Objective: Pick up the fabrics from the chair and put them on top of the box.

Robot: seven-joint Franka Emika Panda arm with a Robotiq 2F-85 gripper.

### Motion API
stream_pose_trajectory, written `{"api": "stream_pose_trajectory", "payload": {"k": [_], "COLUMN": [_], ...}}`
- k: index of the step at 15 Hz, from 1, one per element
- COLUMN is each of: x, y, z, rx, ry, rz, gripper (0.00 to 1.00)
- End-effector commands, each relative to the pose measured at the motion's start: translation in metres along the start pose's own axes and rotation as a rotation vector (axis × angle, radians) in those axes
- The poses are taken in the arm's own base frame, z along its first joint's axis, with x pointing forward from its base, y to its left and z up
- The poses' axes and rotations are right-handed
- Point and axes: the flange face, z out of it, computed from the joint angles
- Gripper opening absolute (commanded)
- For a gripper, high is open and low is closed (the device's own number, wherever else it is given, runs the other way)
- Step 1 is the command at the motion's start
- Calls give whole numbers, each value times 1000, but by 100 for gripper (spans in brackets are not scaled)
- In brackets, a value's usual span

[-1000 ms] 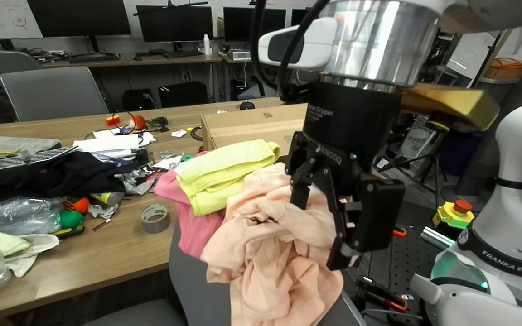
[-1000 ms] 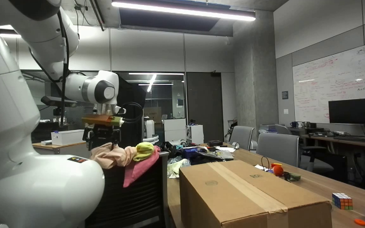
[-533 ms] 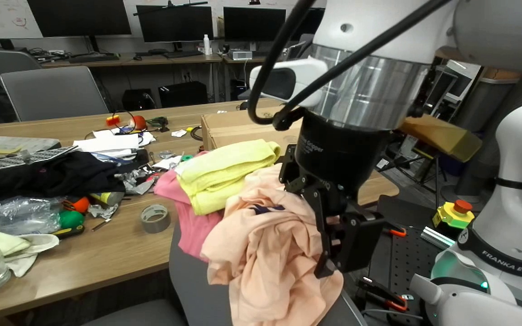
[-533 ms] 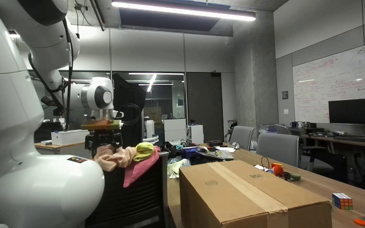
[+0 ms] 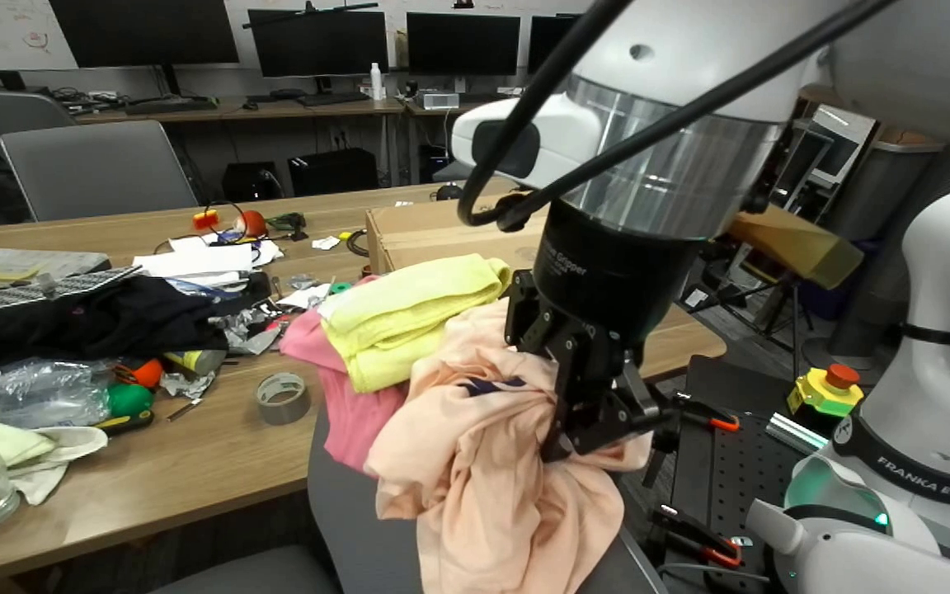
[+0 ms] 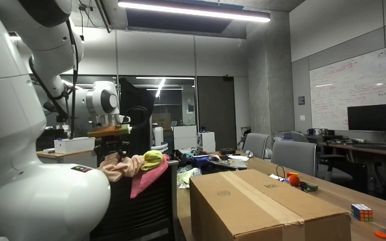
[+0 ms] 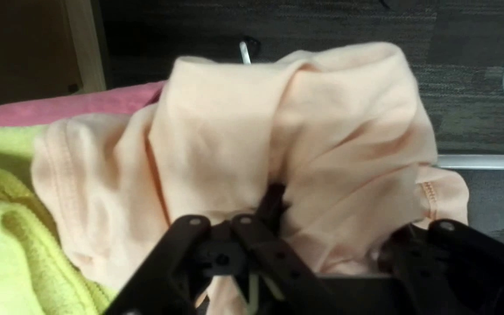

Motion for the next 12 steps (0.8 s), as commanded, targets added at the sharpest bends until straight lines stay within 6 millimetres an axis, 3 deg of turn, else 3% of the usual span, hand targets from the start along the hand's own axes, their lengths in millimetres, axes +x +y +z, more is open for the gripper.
{"api": "stream_pose_trajectory", "payload": {"k": [1,3,9,12], "x": [2,1,-1,-5], "y": [-1,0,-1,-7], "z": [-6,-8,-14,-29], "rx": [-42,-60,-114,-162], "ry": [18,18,20,43], "rz": [-21,-32,-82,-118], "gripper": [9,0,4,4]}}
